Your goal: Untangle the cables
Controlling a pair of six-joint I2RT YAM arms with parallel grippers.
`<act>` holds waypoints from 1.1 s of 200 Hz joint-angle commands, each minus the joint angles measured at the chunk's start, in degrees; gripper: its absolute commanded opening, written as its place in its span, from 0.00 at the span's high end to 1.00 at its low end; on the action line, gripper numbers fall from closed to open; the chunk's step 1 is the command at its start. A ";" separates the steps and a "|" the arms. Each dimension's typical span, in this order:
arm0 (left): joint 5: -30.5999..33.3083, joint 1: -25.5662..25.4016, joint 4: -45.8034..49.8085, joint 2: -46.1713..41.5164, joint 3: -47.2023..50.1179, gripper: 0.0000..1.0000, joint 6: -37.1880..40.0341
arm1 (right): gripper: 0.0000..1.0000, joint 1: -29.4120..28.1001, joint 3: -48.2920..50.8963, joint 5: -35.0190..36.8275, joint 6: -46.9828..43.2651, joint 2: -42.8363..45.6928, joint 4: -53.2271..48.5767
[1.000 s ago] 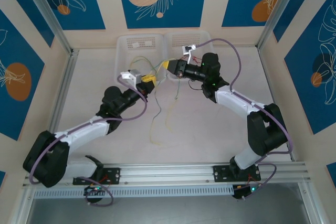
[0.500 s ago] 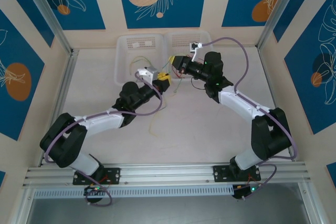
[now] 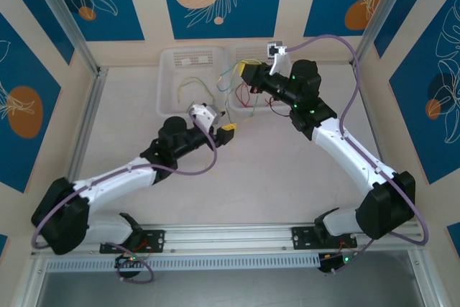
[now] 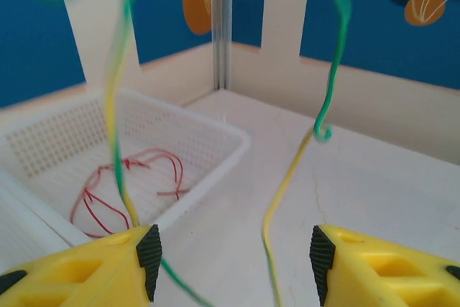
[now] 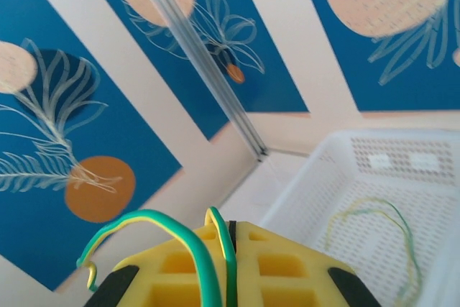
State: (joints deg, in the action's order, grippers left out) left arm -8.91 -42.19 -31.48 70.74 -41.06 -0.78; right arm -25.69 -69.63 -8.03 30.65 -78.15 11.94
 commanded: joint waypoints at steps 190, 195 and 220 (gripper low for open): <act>-35.56 10.39 2.53 -0.39 -7.27 0.09 -3.18 | 1.00 -5.78 -1.61 -29.00 -27.84 -1.28 -10.14; -35.65 10.39 2.55 0.05 -7.49 0.09 -3.18 | 1.00 -5.90 -1.63 -29.69 -27.80 -1.25 -9.97; -35.26 10.41 3.39 2.36 -8.54 0.11 -2.53 | 1.00 -6.51 -1.61 -33.04 -26.39 -1.69 -8.31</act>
State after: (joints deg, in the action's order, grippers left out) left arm -41.60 -32.25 -28.18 71.26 -47.44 -3.53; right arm -31.42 -71.79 -35.70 4.21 -79.33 0.64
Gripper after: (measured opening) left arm 0.894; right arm 0.075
